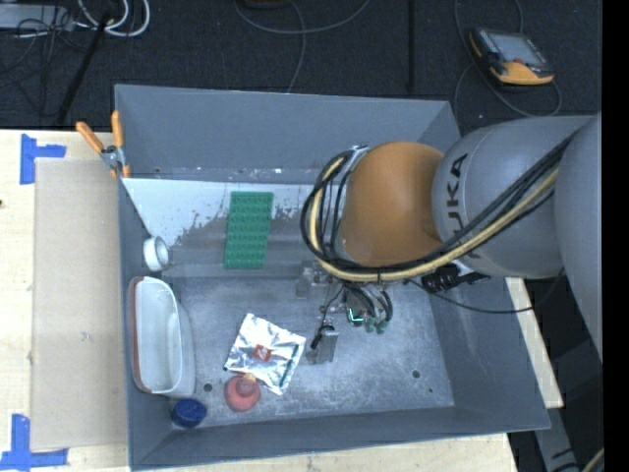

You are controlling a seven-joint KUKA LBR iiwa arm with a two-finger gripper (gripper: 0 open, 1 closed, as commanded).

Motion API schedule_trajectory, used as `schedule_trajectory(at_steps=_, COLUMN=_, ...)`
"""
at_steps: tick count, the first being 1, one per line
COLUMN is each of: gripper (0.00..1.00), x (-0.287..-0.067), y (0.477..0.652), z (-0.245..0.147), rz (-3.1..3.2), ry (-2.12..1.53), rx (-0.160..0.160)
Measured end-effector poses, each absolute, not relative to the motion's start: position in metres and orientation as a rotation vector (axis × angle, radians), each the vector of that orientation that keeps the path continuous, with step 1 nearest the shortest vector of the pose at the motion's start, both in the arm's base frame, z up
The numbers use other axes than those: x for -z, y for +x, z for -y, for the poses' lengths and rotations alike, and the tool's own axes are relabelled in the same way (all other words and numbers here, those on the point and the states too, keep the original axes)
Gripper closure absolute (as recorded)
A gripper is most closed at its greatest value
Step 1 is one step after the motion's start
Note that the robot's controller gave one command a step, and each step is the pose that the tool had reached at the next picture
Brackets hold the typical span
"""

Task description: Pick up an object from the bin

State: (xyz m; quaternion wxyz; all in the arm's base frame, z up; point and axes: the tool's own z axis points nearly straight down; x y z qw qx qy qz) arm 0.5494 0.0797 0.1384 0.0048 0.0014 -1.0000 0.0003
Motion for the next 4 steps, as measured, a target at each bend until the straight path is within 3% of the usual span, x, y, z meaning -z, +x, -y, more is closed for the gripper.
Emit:
schedule_trajectory(at_steps=1, gripper=0.00, x=-0.066, y=0.539, z=-0.112, rz=3.127, ry=-0.199, rx=-0.003)
schedule_trajectory(at_steps=2, gripper=1.00, x=-0.070, y=0.541, z=-0.111, rz=3.133, ry=-0.203, rx=0.000)
schedule_trajectory(at_steps=3, gripper=1.00, x=-0.169, y=0.557, z=-0.111, rz=3.146, ry=-0.156, rx=0.003)
schedule_trajectory(at_steps=4, gripper=1.00, x=-0.255, y=0.550, z=-0.108, rz=3.149, ry=-0.104, rx=0.003)
